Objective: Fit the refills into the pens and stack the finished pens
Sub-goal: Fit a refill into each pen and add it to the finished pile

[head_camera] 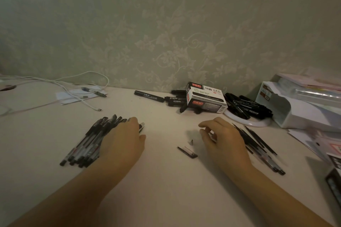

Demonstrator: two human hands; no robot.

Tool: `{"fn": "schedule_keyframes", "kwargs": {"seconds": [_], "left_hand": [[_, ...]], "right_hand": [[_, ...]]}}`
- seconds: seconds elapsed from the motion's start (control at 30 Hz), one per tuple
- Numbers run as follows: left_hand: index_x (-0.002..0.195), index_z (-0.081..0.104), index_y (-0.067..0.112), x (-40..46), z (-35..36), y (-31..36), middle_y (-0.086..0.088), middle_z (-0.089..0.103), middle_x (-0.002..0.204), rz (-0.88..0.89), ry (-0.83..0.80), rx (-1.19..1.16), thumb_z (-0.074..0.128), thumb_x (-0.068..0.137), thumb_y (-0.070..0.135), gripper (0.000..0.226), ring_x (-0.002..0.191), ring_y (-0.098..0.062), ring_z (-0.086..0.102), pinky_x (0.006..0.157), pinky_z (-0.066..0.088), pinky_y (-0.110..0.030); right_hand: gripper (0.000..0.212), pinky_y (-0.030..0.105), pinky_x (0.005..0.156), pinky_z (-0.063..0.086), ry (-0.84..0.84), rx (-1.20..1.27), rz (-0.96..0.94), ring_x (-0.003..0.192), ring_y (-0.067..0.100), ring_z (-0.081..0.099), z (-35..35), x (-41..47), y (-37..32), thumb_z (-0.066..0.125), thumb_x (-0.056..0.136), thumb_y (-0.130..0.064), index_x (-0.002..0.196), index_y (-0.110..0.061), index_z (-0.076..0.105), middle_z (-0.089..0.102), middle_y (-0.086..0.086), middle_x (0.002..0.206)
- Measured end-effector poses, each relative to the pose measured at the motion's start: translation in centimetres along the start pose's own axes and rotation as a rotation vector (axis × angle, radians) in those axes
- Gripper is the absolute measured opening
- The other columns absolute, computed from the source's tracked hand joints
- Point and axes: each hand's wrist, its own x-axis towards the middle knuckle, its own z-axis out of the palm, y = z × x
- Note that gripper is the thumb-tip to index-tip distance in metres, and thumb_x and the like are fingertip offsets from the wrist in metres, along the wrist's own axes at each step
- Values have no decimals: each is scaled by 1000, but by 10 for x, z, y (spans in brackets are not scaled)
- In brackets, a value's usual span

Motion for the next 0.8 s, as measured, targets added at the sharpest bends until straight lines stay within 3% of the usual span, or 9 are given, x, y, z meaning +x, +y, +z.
{"fn": "schedule_keyframes", "kwargs": {"seconds": [0.23,0.33,0.43,0.5,0.57,0.67,0.8], "left_hand": [[85,38,20,2,5,1,4,48,76,-3,-37,79,44,98,25,15,65,-13,50,58,40,-27],[77,36,19,3,7,1,6,42,67,6,-53,116,43,99,21,23,57,-8,45,55,38,-25],[73,41,19,3,3,2,6,46,67,23,-59,62,44,98,22,25,56,-8,47,51,36,-24],[82,47,20,1,-2,7,7,51,68,92,4,-45,46,97,28,17,58,-6,50,49,36,-22],[83,48,27,-3,-8,18,9,55,64,174,18,-297,50,96,32,14,54,-1,50,47,34,-18],[81,53,30,-14,-13,36,17,57,59,277,-35,-740,56,93,30,13,48,2,47,47,36,-9],[88,56,34,-26,-8,45,18,61,67,417,-100,-775,54,94,32,6,51,3,49,48,37,-9]], "right_hand": [[17,28,78,52,-16,27,-35,85,6,55,3,-1,-1,63,94,-16,107,-21,72,64,-11,97],[17,29,78,53,-43,24,-27,86,6,56,5,-1,0,62,94,-17,108,-21,72,64,-11,98],[16,14,73,46,-23,42,-13,81,2,54,5,-1,-1,63,94,-17,106,-22,72,62,-14,95],[15,8,68,44,27,154,43,79,1,57,4,-1,-3,64,93,-17,103,-25,71,63,-19,90],[13,9,70,48,40,354,148,83,-1,60,2,0,-7,64,93,-25,99,-34,70,65,-21,90],[8,15,63,52,-82,712,266,72,1,65,1,0,-19,66,90,-37,96,-37,73,71,-12,85],[13,18,62,51,-276,927,233,64,8,62,5,-4,-30,68,88,-35,95,-26,76,72,1,78]]}}
